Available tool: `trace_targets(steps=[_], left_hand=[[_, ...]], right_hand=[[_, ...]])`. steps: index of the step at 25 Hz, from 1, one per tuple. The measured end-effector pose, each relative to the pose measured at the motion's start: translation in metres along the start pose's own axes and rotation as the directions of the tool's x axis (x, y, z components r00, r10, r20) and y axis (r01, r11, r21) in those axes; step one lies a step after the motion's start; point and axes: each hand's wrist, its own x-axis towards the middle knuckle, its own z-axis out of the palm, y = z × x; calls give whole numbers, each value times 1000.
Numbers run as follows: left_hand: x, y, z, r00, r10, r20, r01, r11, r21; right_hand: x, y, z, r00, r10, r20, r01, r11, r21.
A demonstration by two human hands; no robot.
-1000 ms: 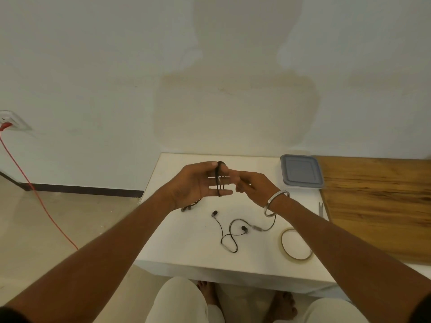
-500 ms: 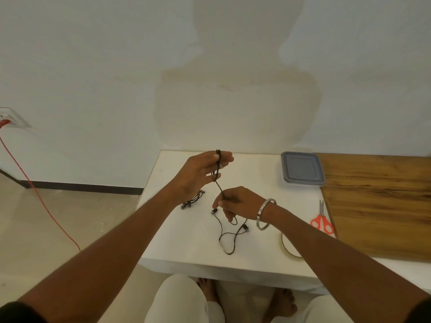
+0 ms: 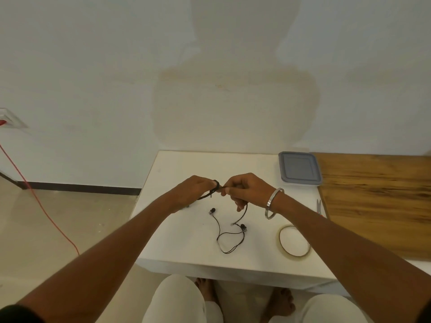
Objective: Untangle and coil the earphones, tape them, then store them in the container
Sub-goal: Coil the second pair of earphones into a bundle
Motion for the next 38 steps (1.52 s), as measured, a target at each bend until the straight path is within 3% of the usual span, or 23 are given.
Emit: trace_targets(steps=[6,9,15,18,20,22,24,30,33,38], left_hand=[[-7,5,-5,945,-4,328,62,984,-166],[-4,10,-6,922,58,383,79,940,-333],[-4,26,-9,918,281,280,25,663,-748],[0,33,-6,937,309,164,-23,524,-852],[3,36,-5,945,315,88,-83,490,-868],[6,37,-7,956,292,-5,-171,544,-822],[7,37,-8,966,247,-80,-228,661,-715],[6,24,-7,993,98,-59,-112,943,-313],[4,18,-3,996,86,-27,-88,993,-79],[9,4,-4,1000,-15,-14,17,993,117]], right_hand=[[1,4,-13,987,-9,-162,0,998,-60],[2,7,-12,978,-32,-204,9,994,-113],[-3,12,-6,973,-8,-231,-13,996,-90],[-1,10,4,979,0,-202,-17,996,-82],[1,9,12,987,11,-163,-20,998,-52],[3,10,18,993,39,-110,-41,999,-17],[3,11,23,996,68,-52,-67,998,13],[2,2,20,997,56,50,-59,996,64],[2,-2,15,997,65,38,-68,996,57],[-2,-5,4,999,21,-39,-19,998,62]])
